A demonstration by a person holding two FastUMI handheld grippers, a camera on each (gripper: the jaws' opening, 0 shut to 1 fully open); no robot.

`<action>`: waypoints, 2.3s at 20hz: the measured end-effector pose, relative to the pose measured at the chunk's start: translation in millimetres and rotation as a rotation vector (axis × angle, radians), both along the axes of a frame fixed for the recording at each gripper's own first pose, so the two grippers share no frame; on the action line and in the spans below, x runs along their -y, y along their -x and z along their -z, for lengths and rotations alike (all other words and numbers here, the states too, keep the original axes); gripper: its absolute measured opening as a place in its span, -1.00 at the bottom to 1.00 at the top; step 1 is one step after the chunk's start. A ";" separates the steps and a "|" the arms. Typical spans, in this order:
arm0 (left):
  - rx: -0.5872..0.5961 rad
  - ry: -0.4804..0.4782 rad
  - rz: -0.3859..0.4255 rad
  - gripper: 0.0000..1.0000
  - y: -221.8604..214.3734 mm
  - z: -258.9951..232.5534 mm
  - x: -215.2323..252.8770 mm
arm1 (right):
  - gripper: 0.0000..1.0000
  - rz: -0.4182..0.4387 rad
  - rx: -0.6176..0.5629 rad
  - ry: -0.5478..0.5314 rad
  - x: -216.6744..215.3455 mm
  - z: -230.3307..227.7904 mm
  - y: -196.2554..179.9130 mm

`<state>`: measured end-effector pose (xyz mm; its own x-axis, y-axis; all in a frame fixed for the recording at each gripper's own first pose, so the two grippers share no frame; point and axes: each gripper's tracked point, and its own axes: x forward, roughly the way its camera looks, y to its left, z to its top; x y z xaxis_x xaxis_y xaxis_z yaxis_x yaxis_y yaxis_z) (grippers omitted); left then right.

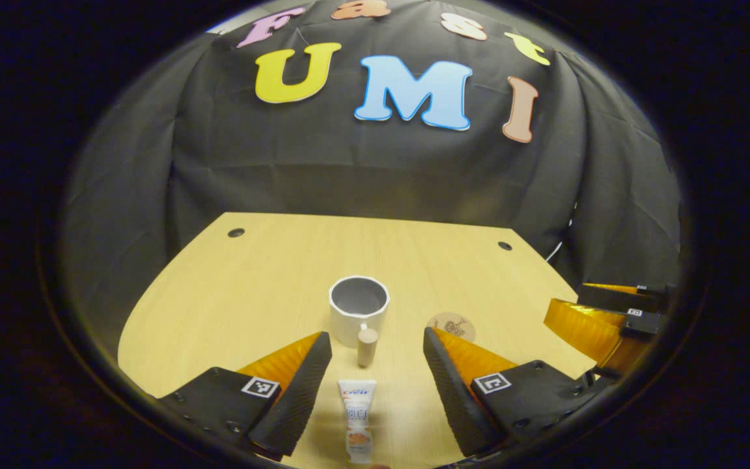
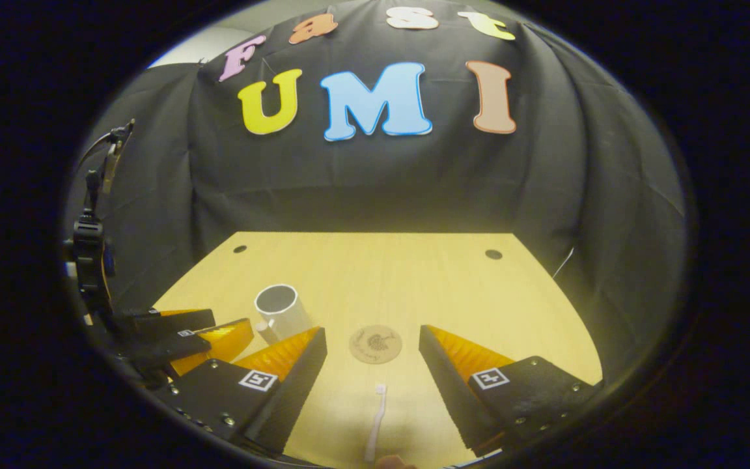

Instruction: Put the toothbrush and toothpaste on the desktop into the cup, then pick up the cup and place it on the coaster on the desktop.

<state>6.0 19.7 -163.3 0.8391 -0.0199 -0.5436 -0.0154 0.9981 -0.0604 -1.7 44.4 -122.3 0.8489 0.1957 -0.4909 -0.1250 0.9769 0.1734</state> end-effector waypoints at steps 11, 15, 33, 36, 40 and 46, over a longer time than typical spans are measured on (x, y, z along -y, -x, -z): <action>-0.229 -0.014 0.026 0.86 23.1 54.0 -4.5 | 0.88 -0.062 -0.326 -0.046 -21.6 70.1 21.5; -0.310 -0.003 0.022 0.89 29.9 74.3 -7.8 | 0.89 -0.062 -0.439 -0.051 -23.5 92.9 30.7; -0.727 0.072 0.003 0.92 67.1 155.0 -7.8 | 0.90 -0.101 -0.797 -0.004 -30.1 167.3 57.7; -0.751 0.075 0.007 0.87 67.7 160.8 -6.1 | 0.82 -0.106 -0.823 -0.005 -32.0 172.2 57.1; -0.772 0.073 0.005 0.59 68.2 164.4 -5.3 | 0.52 -0.104 -0.842 0.001 -29.4 176.4 55.8; -0.767 0.031 -0.003 0.03 67.2 169.3 -13.4 | -0.02 -0.102 -0.852 0.002 -25.4 177.0 54.5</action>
<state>-61.2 33.1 -332.6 0.2274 -0.0430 -0.9729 -0.0671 0.9960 -0.0597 -56.2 69.8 -299.3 0.1683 0.2491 -0.9537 -0.0397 0.9685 0.2459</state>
